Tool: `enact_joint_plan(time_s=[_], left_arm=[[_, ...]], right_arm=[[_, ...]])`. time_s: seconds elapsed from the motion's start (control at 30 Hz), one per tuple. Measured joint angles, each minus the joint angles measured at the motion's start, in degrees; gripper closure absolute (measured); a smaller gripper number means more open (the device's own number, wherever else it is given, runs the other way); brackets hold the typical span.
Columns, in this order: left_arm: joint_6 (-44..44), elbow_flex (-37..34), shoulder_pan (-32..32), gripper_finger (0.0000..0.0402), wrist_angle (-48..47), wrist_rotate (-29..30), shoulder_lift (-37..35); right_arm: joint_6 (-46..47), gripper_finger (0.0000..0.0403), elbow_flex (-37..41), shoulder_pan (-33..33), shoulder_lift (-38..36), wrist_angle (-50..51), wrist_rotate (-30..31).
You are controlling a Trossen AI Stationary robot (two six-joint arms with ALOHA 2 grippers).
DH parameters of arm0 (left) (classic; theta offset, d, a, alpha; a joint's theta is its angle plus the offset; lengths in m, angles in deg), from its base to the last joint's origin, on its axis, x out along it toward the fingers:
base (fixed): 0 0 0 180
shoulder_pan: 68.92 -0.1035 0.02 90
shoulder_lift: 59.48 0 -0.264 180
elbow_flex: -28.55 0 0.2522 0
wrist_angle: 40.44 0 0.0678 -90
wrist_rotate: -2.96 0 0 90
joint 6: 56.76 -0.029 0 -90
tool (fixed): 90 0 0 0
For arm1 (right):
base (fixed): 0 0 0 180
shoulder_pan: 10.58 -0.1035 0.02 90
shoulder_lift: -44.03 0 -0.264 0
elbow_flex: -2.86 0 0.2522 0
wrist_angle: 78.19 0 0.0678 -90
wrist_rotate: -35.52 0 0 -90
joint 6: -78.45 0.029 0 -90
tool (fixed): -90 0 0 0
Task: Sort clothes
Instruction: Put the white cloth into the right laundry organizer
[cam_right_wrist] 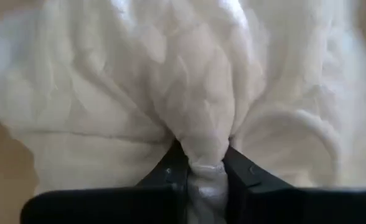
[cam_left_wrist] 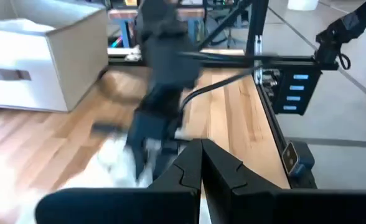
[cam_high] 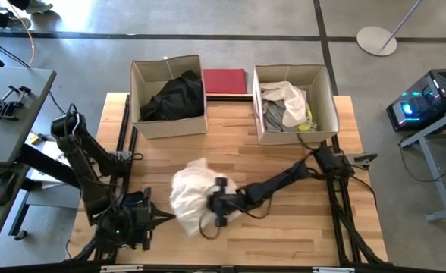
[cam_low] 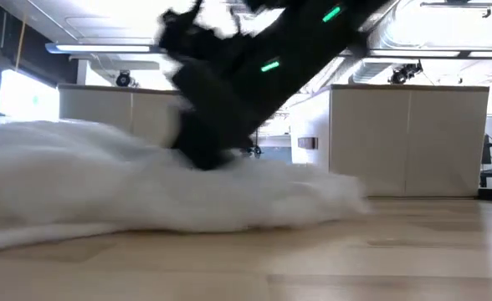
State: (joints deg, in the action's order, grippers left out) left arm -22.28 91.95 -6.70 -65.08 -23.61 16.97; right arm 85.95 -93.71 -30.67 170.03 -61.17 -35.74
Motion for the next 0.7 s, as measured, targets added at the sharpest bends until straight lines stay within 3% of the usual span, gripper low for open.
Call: enact_joint_plan(time_s=[0.17, 0.27, 0.53, 0.63, 0.7], left_arm=[[-0.1, 0.0, 1.7, 0.0402, 0.0, 3.4, 0.0], [-0.4, 0.0, 2.0, 0.0402, -0.6, 3.8, 0.0], [-0.5, -0.1, 2.0, 0.0402, -1.8, 4.4, 0.1], [-0.2, -0.1, 2.0, 0.0402, -1.6, 4.5, 0.1], [-0.2, -0.1, 2.0, 0.0402, -1.3, 4.5, 0.1]], right_arm=[[0.0, 0.0390, 0.3, -5.5, -15.1, 17.5, 26.2], [0.2, 0.0395, 0.0, -7.2, -24.9, 24.5, 38.5], [-7.1, 0.0398, -0.1, -3.4, -47.9, 33.5, 61.2], [-13.4, 0.0398, -0.1, 1.9, -53.8, 33.7, 64.8], [-15.2, 0.0397, -0.1, 6.9, -57.2, 34.6, 63.3]])
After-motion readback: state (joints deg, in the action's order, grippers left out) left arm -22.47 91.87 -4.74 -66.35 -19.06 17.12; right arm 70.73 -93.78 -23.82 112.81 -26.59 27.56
